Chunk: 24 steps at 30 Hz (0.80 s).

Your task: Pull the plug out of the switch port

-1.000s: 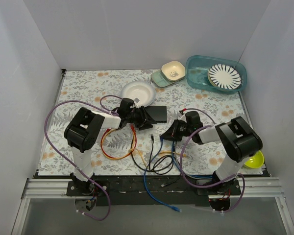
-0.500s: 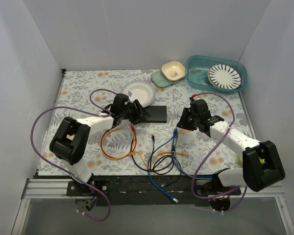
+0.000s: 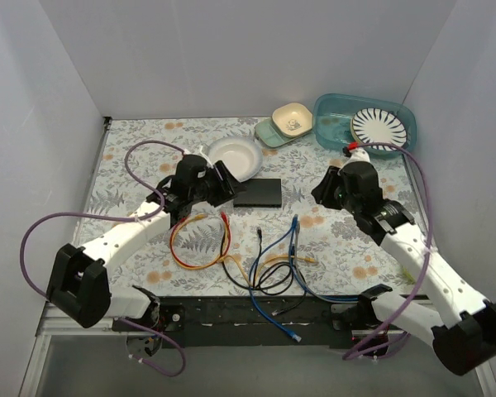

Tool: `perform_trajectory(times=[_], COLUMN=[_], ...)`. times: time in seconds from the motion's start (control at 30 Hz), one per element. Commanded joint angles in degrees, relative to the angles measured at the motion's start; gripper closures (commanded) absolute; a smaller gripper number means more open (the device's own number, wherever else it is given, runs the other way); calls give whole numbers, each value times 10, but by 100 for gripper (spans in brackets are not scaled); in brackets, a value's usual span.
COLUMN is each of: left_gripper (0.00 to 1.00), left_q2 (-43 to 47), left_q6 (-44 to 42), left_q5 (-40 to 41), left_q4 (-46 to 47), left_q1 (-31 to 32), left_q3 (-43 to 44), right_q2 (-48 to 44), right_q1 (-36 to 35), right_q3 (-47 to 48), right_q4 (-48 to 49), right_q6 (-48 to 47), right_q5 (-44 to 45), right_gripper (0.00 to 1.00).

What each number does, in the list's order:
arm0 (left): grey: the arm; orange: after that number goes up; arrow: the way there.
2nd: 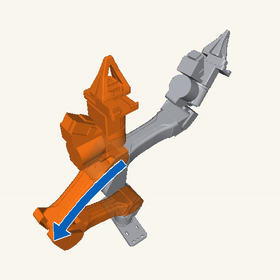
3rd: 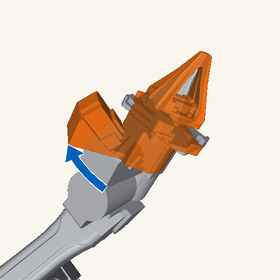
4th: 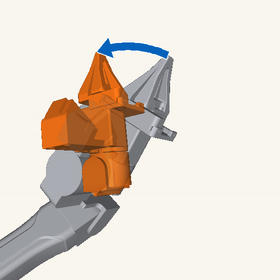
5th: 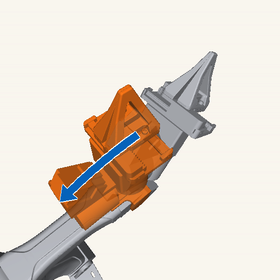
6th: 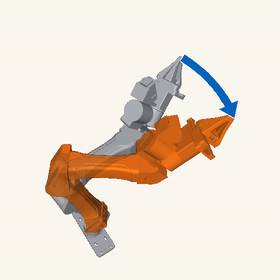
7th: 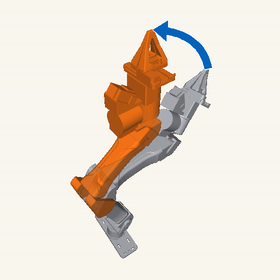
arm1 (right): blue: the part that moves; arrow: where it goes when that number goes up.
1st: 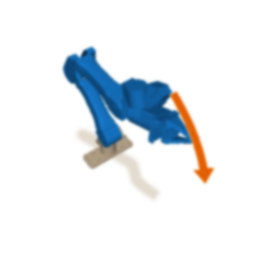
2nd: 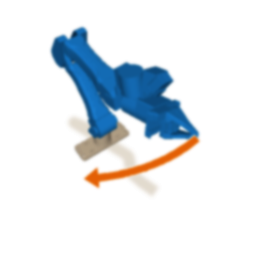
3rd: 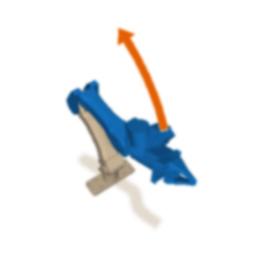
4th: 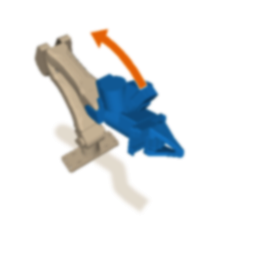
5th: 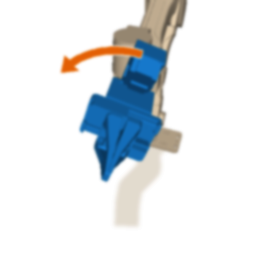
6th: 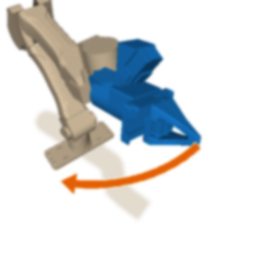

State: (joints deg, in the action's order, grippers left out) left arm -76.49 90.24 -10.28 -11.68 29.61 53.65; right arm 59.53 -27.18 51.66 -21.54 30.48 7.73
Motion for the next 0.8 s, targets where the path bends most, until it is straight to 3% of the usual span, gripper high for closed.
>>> perform_trajectory(times=[0.0,0.2,0.37,0.53,0.67,0.7,0.77], left_gripper=[55,55,56,58,57,57,59], left_q2=[-11,-162,-285,-359,-350,-354,-382], left_q6=[-15,-99,-138,-93,-30,-10,31], left_q5=[-45,-54,-101,-94,7,83,144], left_q4=[48,62,52,82,72,-2,-88], left_q1=[124,278,332,368,368,366,359], left_q3=[15,121,167,97,34,37,65], right_q2=[-91,-148,-161,-196,-214,-215,-213], right_q1=[-1,-1,-1,0,-1,0,0], right_q3=[-24,-42,-34,-60,-67,-71,-75], right_q4=[-32,-33,-76,-93,-95,-92,-87], right_q6=[70,85,78,83,86,86,87], right_q5=[71,115,121,118,116,112,107], right_gripper=[64,65,65,65,65,66,66])
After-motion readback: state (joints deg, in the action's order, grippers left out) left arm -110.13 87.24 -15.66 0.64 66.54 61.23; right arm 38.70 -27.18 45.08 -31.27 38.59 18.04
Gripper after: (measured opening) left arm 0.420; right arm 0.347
